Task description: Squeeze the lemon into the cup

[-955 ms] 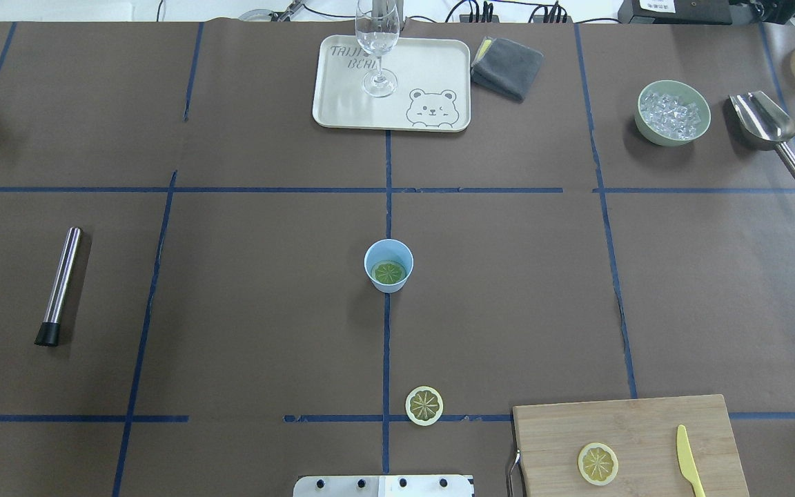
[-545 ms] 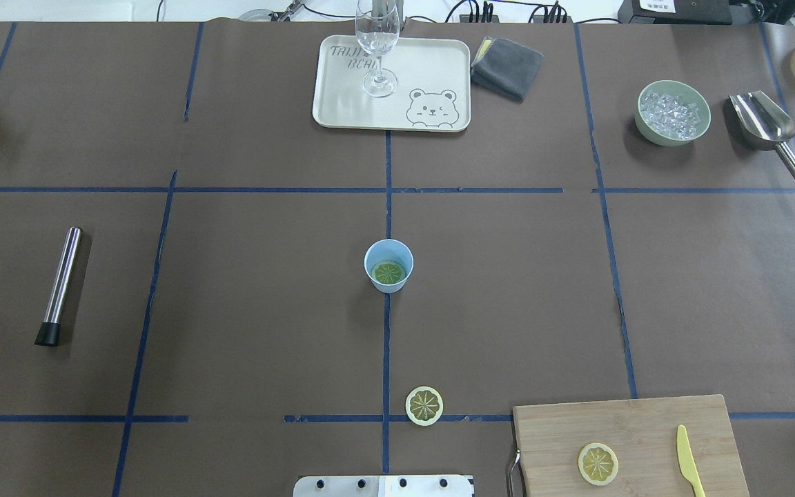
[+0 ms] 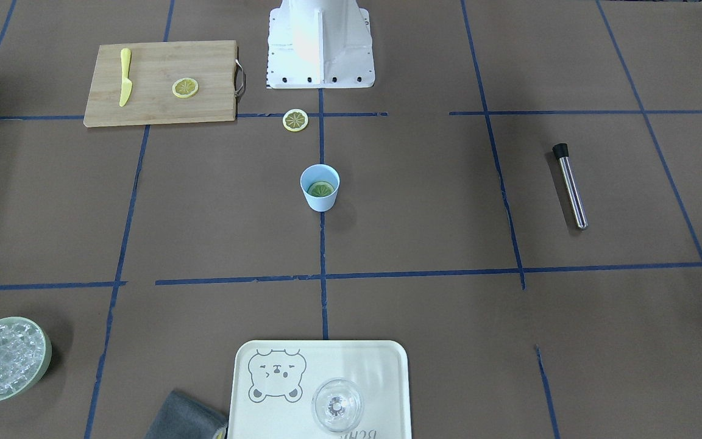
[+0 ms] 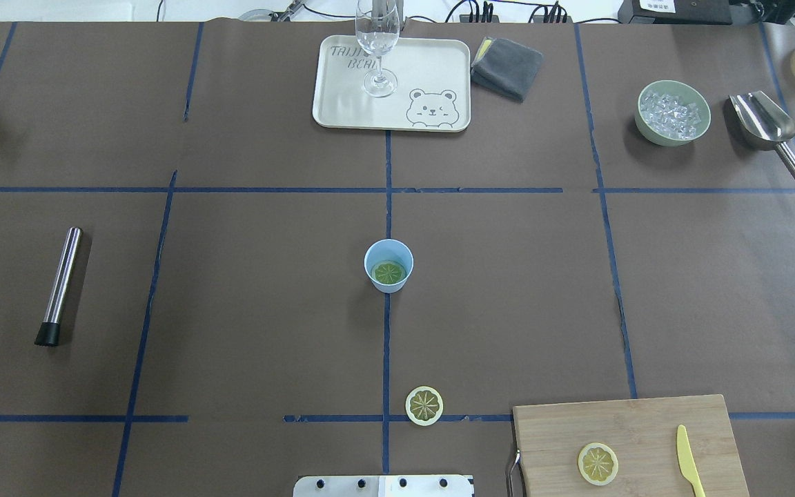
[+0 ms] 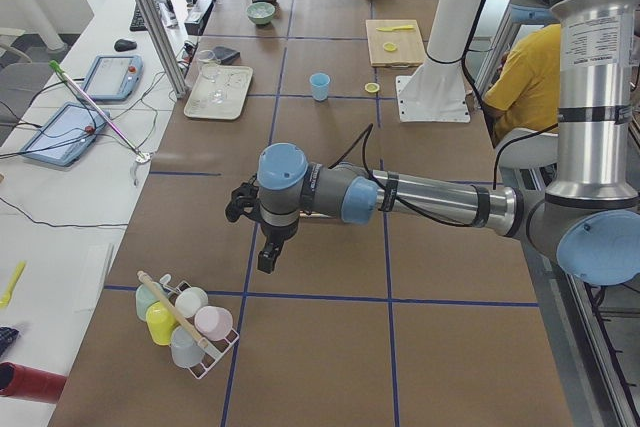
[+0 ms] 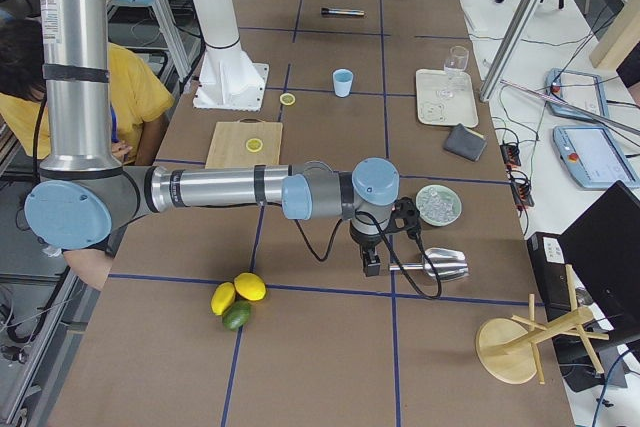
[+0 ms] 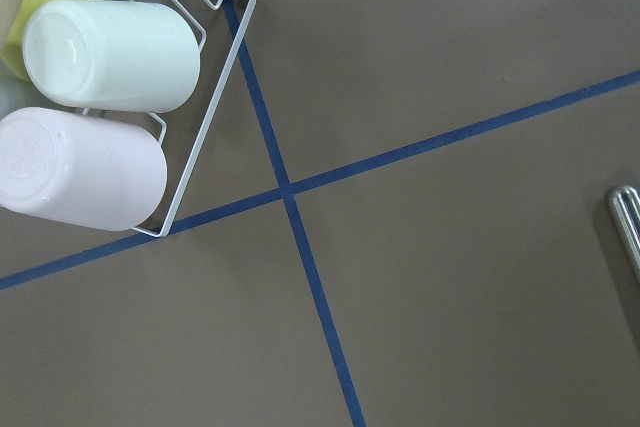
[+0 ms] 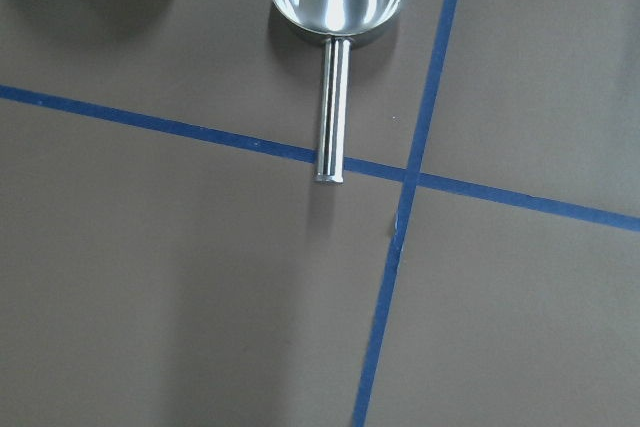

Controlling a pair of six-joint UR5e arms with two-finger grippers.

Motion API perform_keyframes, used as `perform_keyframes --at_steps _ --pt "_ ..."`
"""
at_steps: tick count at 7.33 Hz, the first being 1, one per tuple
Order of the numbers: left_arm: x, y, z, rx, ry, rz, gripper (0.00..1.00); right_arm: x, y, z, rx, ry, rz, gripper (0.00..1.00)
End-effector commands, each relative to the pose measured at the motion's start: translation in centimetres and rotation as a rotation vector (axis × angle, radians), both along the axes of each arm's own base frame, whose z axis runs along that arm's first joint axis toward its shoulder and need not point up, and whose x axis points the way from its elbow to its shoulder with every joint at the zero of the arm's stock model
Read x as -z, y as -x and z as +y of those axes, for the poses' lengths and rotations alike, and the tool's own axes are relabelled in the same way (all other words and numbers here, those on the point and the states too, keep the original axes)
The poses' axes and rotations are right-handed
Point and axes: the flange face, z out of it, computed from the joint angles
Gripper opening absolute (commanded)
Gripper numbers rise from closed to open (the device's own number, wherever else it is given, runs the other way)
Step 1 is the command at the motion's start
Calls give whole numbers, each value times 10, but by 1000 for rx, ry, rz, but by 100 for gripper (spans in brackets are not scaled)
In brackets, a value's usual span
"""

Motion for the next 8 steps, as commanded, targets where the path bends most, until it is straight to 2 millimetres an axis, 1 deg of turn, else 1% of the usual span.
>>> perform_keyframes --at_steps 1,2,3,4,6,8 --pt "-4 2 9 4 92 -1 100 -4 -2 4 -3 4 64 100" --pt "-3 2 13 2 162 -5 100 -6 -2 6 -2 16 58 100" --pt "2 2 18 2 175 -5 100 -3 0 7 1 62 30 100" --pt "-2 2 18 2 174 -5 100 0 1 12 2 72 17 100" --pt "-3 1 15 -1 174 -3 100 -6 0 12 5 73 36 100" --pt "1 -7 20 -16 198 133 100 -10 1 13 7 80 35 100"
